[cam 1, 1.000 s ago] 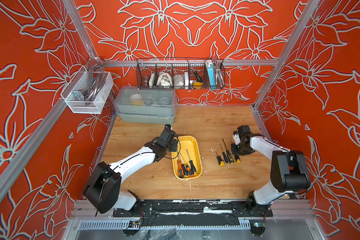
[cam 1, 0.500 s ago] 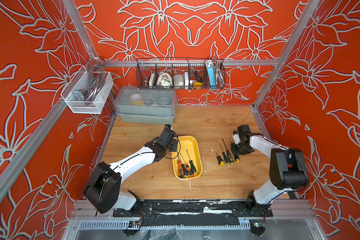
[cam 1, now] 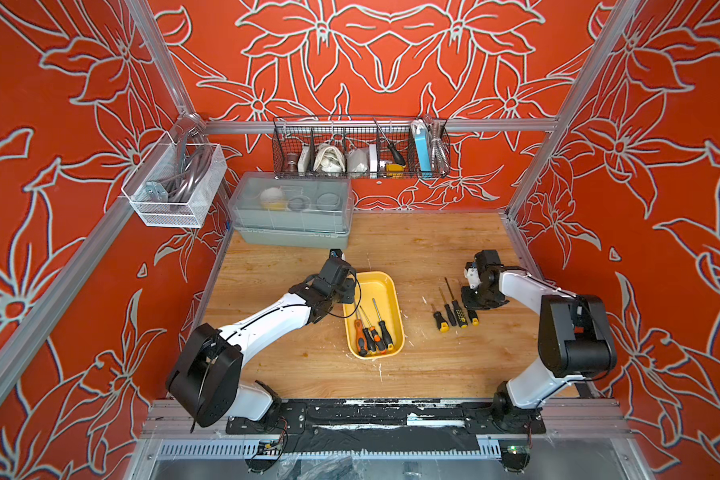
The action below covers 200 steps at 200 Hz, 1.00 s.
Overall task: Take out the screwdriver from the storage box
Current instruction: Place the screwdriver at the center of the board.
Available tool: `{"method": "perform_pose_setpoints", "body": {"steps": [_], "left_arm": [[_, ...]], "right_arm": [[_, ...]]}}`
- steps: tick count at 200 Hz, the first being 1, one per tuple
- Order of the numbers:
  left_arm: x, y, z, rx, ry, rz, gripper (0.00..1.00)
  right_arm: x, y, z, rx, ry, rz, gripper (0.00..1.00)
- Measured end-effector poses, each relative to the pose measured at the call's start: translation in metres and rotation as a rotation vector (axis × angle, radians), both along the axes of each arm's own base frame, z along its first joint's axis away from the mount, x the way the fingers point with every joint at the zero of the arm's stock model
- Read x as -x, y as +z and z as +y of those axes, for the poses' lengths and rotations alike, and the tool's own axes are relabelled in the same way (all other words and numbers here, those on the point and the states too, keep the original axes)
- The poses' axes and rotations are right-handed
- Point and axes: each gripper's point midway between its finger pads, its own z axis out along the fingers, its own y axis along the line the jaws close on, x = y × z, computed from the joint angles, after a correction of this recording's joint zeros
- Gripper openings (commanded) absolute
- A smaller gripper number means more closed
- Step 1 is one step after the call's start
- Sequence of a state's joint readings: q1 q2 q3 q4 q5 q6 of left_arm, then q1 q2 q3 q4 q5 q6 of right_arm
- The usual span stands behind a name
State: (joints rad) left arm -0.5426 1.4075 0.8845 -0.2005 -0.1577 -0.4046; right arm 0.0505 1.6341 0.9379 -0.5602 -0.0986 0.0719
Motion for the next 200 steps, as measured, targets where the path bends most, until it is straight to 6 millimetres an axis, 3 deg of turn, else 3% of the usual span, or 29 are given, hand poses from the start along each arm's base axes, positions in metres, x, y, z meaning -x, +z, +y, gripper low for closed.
{"method": "perform_pose_setpoints", "body": {"steps": [69, 136, 156, 200], "left_arm": [[0.0, 0.0, 0.0, 0.0, 0.0, 0.0, 0.0], [0.0, 0.0, 0.0, 0.001, -0.001, 0.001, 0.0], [0.0, 0.0, -0.001, 0.002, -0.002, 0.001, 0.0], [0.0, -0.001, -0.001, 0.001, -0.002, 0.004, 0.0]], "right_arm": [[0.0, 0.0, 0.002, -0.009, 0.007, 0.001, 0.36], [-0.002, 0.005, 0.003, -0.015, 0.01, -0.016, 0.38], [-0.005, 0.021, 0.004, -0.026, 0.008, -0.068, 0.39], [-0.01, 0.075, 0.011, -0.057, 0.013, -0.236, 0.4]]}}
